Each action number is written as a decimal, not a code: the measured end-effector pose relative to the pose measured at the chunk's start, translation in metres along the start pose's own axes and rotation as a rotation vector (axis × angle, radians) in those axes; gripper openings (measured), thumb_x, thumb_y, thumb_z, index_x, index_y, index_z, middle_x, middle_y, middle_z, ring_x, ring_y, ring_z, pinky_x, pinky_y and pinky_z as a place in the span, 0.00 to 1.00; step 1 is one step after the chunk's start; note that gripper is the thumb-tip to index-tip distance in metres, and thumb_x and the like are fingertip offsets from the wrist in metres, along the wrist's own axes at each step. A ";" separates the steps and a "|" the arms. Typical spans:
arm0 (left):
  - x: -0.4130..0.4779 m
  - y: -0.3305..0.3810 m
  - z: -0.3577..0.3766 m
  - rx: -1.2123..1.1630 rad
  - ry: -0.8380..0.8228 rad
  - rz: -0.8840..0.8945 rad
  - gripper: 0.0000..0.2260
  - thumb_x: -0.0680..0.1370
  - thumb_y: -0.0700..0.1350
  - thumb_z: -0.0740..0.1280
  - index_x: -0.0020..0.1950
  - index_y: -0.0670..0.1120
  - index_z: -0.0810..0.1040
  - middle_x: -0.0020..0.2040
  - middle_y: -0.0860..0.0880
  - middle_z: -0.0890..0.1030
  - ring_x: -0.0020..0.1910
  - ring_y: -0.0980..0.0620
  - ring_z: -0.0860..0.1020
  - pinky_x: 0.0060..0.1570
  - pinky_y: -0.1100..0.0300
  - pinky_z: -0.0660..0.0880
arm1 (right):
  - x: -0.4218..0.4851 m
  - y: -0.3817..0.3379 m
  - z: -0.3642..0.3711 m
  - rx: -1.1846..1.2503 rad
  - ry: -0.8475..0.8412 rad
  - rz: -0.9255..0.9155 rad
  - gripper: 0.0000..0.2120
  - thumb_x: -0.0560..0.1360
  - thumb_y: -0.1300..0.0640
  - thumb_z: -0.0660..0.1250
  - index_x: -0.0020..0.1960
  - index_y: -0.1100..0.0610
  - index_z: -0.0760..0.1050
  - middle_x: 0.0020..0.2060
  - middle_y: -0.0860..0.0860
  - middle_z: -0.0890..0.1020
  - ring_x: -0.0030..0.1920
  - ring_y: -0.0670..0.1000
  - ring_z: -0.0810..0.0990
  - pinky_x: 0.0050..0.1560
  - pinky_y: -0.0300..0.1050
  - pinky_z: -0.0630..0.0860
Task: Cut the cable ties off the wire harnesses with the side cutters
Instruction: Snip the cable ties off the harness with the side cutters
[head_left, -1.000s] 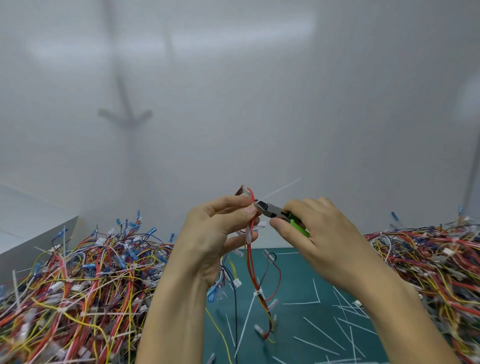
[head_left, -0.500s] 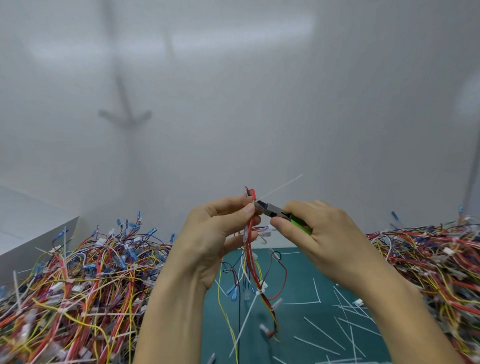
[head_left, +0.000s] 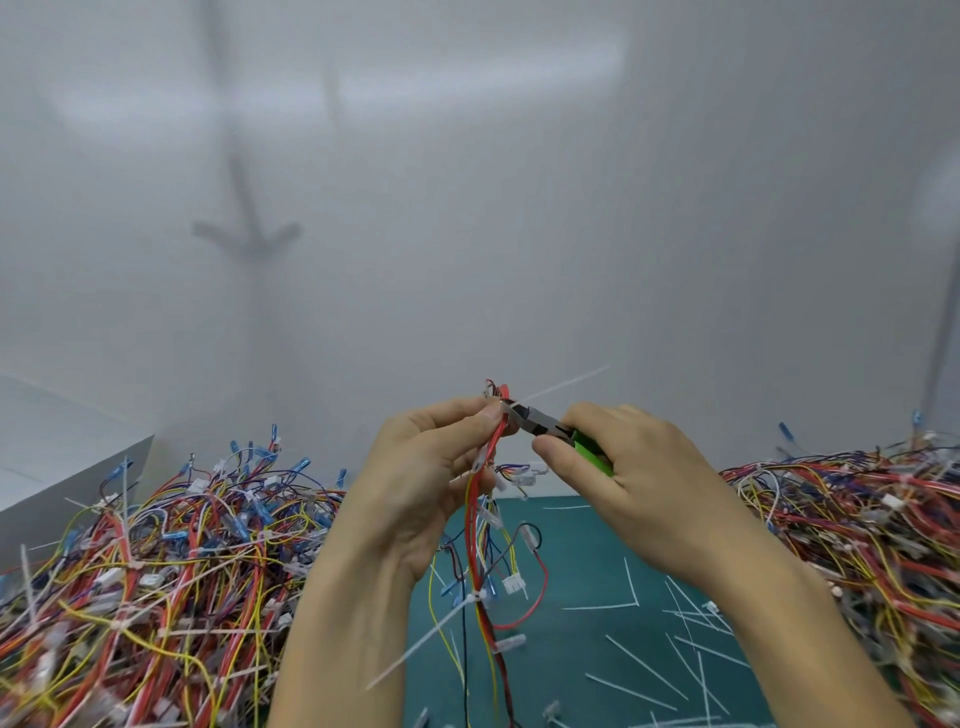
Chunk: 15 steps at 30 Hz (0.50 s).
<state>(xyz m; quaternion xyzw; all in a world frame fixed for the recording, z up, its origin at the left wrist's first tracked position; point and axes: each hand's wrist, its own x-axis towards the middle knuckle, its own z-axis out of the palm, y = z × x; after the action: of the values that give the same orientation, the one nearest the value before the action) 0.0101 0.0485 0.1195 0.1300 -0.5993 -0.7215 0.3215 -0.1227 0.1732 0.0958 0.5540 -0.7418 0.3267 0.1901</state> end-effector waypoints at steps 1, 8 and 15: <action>0.000 0.000 0.000 0.012 -0.004 -0.003 0.08 0.76 0.39 0.69 0.40 0.43 0.87 0.38 0.47 0.84 0.29 0.58 0.73 0.25 0.68 0.73 | 0.000 -0.001 0.001 0.001 0.004 -0.002 0.25 0.73 0.28 0.46 0.40 0.48 0.65 0.33 0.43 0.71 0.41 0.42 0.69 0.37 0.44 0.64; 0.000 -0.002 0.003 0.059 0.001 -0.011 0.09 0.77 0.39 0.69 0.40 0.44 0.87 0.39 0.49 0.85 0.28 0.59 0.75 0.26 0.68 0.73 | 0.000 -0.002 0.001 0.005 0.014 -0.007 0.25 0.73 0.29 0.44 0.41 0.49 0.66 0.33 0.44 0.72 0.41 0.43 0.70 0.37 0.41 0.64; -0.001 -0.001 0.001 0.068 -0.003 -0.008 0.09 0.77 0.40 0.69 0.40 0.45 0.87 0.38 0.49 0.85 0.28 0.59 0.75 0.27 0.68 0.74 | 0.001 0.000 0.001 0.023 0.028 -0.011 0.26 0.75 0.30 0.47 0.41 0.50 0.70 0.32 0.45 0.73 0.39 0.46 0.72 0.36 0.43 0.65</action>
<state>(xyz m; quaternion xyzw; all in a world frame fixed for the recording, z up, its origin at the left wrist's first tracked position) 0.0095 0.0499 0.1192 0.1424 -0.6235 -0.7021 0.3132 -0.1225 0.1717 0.0953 0.5557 -0.7321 0.3417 0.1961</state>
